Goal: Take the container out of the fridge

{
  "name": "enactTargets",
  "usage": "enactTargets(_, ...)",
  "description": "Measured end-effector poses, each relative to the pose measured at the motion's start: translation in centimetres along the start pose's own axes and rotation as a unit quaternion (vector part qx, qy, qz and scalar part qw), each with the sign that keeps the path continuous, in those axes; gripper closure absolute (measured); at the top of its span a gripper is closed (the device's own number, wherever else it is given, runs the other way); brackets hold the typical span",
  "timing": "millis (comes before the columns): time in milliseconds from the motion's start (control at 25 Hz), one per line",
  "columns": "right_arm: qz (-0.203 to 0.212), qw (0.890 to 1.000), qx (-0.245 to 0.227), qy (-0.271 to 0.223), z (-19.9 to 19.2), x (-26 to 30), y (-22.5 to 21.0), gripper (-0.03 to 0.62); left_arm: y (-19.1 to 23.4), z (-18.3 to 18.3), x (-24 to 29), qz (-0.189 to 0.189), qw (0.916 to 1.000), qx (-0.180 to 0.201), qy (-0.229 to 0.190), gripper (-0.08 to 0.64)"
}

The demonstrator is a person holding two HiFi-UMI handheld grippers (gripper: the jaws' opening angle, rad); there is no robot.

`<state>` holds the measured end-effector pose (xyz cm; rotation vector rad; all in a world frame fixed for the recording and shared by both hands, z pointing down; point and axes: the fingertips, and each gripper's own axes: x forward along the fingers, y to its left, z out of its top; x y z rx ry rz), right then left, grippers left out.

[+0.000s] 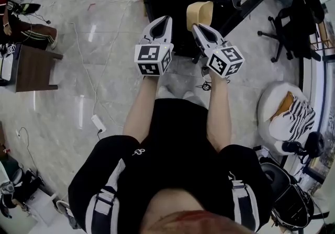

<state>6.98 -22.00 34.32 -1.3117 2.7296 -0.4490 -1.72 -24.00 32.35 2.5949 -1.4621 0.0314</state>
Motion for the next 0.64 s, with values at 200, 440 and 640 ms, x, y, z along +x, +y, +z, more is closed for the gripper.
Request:
enactTargets(200, 0.0, 1.0, -0.004, 0.004, 0.04, 0.04, -0.12, 0.573, -0.43, 0.07, 0.2, 0.0, 1.0, 0.001, 0.0, 0.541)
enactTargets(440, 0.004, 1.0, -0.011, 0.01, 0.01, 0.18, 0.01, 0.572, -0.32, -0.14, 0.05, 0.004, 1.0, 0.004, 0.001, 0.541)
enactTargets(640, 0.002, 1.0, -0.021, 0.012, -0.14, 0.22, -0.34, 0.572, -0.08, -0.66, 0.12, 0.011, 0.9999, 0.009, 0.004, 0.541)
